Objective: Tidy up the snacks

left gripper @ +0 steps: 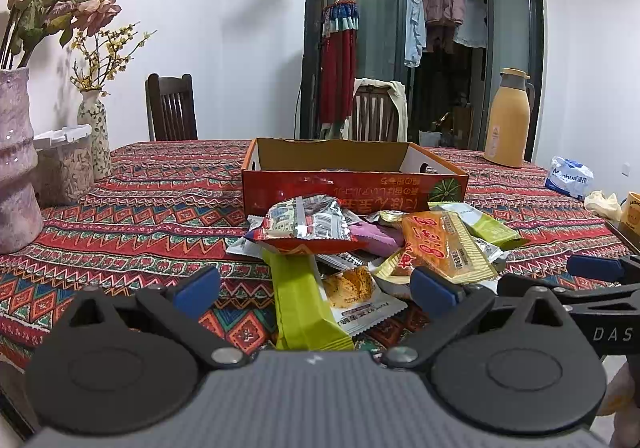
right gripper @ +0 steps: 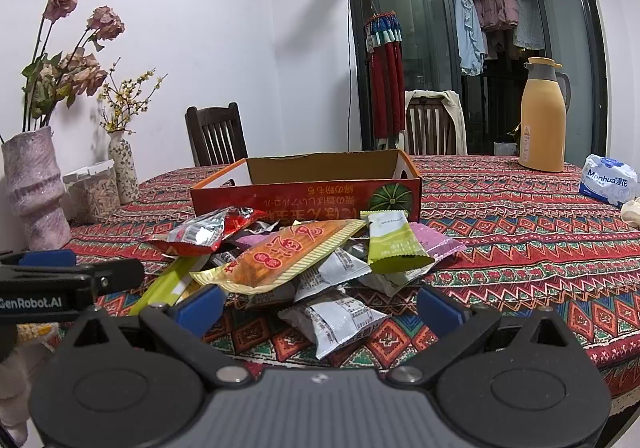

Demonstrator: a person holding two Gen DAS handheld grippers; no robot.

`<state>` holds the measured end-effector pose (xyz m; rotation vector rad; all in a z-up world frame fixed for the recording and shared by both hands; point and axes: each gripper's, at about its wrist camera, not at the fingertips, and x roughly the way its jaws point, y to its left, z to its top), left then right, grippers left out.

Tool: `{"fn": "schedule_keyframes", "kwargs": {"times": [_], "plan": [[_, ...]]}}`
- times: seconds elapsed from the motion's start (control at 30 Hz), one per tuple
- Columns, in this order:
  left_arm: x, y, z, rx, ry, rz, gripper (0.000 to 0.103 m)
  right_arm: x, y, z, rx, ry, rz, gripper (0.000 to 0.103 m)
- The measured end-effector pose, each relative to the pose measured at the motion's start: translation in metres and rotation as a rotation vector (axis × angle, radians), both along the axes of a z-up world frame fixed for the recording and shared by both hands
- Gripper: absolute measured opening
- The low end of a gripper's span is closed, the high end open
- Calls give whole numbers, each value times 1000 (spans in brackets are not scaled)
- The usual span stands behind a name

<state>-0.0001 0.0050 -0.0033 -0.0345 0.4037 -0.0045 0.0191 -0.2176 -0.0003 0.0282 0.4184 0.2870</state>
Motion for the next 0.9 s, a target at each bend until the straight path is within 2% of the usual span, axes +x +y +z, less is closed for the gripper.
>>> {"fn": "schedule_keyframes", "kwargs": {"times": [0.9], "plan": [[0,-1,-5,-18,8,-4,103,1,-1,-1,-1,3,0,103]]}}
